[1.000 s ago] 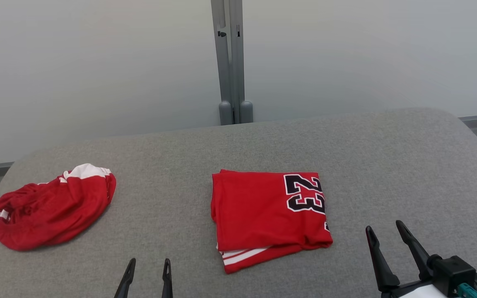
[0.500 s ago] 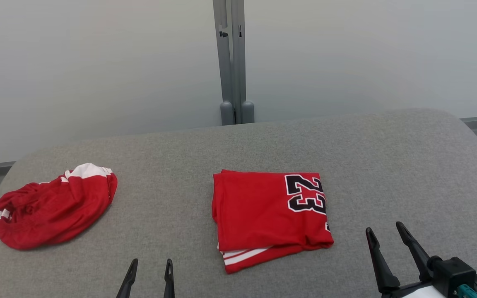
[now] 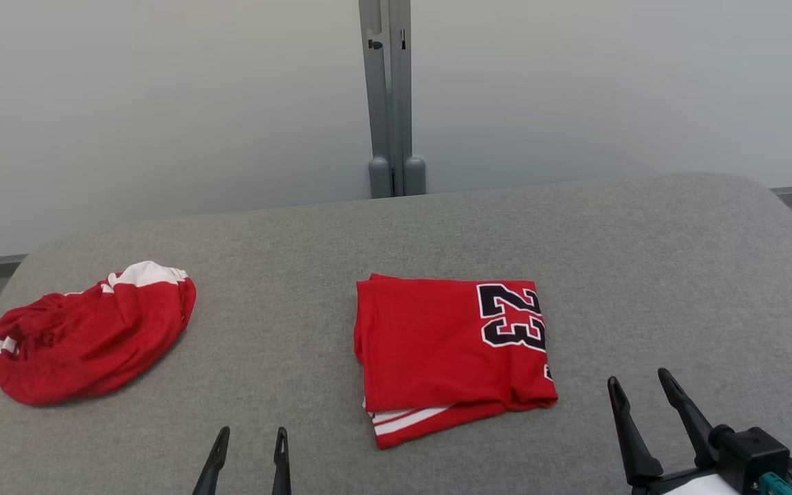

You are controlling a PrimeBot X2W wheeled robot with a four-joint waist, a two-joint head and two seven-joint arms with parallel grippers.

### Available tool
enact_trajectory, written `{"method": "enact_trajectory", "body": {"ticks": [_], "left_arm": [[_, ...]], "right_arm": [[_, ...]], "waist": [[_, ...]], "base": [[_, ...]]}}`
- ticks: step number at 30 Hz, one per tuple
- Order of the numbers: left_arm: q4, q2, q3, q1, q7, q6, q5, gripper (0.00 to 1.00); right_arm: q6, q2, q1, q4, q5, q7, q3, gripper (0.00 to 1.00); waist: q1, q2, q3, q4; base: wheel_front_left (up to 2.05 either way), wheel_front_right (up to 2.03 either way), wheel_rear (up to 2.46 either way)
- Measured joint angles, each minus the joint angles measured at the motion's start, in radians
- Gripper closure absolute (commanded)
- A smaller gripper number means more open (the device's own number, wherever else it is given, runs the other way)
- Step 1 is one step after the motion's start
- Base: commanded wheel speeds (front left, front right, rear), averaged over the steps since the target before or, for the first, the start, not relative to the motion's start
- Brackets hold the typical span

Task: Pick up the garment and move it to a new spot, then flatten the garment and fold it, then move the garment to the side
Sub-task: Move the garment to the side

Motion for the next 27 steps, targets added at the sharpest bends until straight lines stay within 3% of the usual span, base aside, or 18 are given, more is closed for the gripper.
{"method": "enact_trajectory", "body": {"ticks": [18,27], "left_arm": [[-0.008,0.0,-0.012,-0.037,0.0,-0.001,0.005,0.0],[-0.007,0.0,-0.026,-0.079,0.0,-0.005,0.007,0.0]], "right_arm": [[0.0,-0.014,-0.052,0.025,0.0,0.0,0.013,0.0],[0.0,-0.032,-0.186,0.128,0.051,0.0,0.014,0.0]], "waist": [[0.0,0.0,0.087,0.05],[0.0,0.0,0.162,0.07]], "base": [[0.0,0.0,0.0],[0.0,0.0,0.0]]}}
